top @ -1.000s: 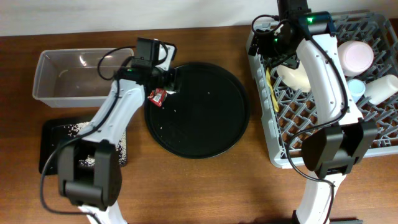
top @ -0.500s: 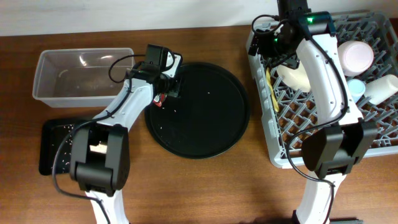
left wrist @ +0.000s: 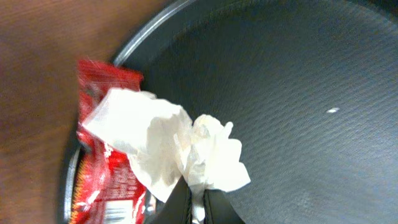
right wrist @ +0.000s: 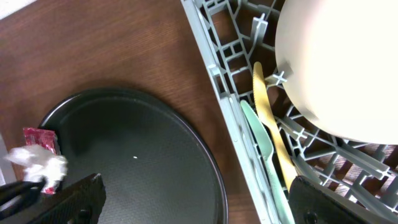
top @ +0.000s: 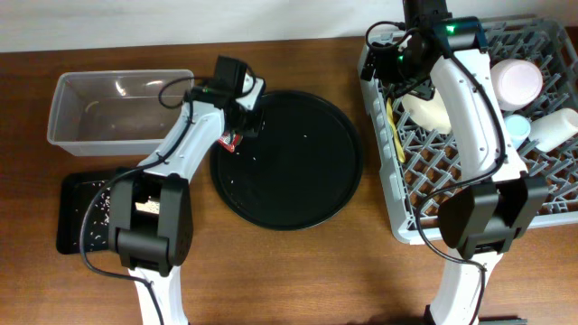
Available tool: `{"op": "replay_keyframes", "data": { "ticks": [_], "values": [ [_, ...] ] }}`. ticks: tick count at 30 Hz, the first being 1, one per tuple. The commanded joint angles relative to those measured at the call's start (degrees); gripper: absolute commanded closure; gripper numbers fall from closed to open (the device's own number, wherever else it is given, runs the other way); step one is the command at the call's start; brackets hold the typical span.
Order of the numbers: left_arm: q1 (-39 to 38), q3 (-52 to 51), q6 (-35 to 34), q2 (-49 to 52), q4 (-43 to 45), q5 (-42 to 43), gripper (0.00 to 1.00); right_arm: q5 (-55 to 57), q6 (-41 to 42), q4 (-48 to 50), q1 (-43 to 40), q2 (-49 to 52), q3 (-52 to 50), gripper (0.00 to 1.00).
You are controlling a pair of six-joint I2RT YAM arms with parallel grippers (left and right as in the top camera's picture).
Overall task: Sort waste into correct bins and load items into the dishwasher rack
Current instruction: 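Reach the left gripper to the white tissue on the round tray and grasp, then carry the tissue left and drop it into the clear bin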
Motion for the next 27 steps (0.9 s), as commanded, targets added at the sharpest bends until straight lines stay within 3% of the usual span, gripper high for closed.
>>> {"op": "replay_keyframes", "data": {
  "ticks": [1, 9, 16, 18, 19, 20, 21, 22, 24, 25, 26, 27],
  "values": [
    [0.0, 5.6, 0.3, -3.7, -3.2, -2.9, 0.97, -0.3, 0.1, 0.0, 0.3, -2.1, 0.6, 0.02],
    [1.4, 7.4, 0.2, -8.3, -6.6, -24.6, 0.99, -0.3, 0.1, 0.0, 0.3, -2.0, 0.6, 0.02],
    [12.3, 7.3, -4.0, -9.0, -7.5, -21.4, 0.99, -0.3, 0.1, 0.0, 0.3, -2.0, 0.6, 0.02],
    [15.2, 7.3, -4.8, -8.9, -6.9, -20.3, 0.94, -0.3, 0.1, 0.0, 0.3, -2.0, 0.6, 0.02],
    [16.2, 7.3, -4.7, -8.9, -6.5, -19.0, 0.84, -0.3, 0.1, 0.0, 0.3, -2.0, 0.6, 0.02],
    [17.3, 7.3, -4.5, -8.9, -6.1, -16.5, 0.53, -0.3, 0.1, 0.0, 0.3, -2.0, 0.6, 0.02],
    [17.9, 7.3, -4.5, -8.9, -6.0, -14.3, 0.35, -0.3, 0.1, 0.0, 0.3, -2.0, 0.6, 0.02],
    [18.3, 7.3, -4.4, -8.9, -6.2, -11.4, 0.25, -0.3, 0.1, 0.0, 0.3, -2.1, 0.6, 0.02],
    [18.0, 7.3, -1.4, -8.9, -7.0, -6.0, 0.18, -0.3, 0.1, 0.0, 0.3, -2.1, 0.6, 0.02],
    [17.4, 7.3, -0.9, -8.9, -7.1, -5.9, 0.13, -0.3, 0.1, 0.0, 0.3, -2.0, 0.6, 0.02],
    [17.0, 7.3, -0.5, -8.9, -7.1, -6.5, 0.01, -0.3, 0.1, 0.0, 0.3, -2.0, 0.6, 0.02],
    [16.5, 7.3, -0.5, -8.9, -7.0, -7.9, 0.01, -0.3, 0.1, 0.0, 0.3, -2.0, 0.6, 0.02]
  ]
}}
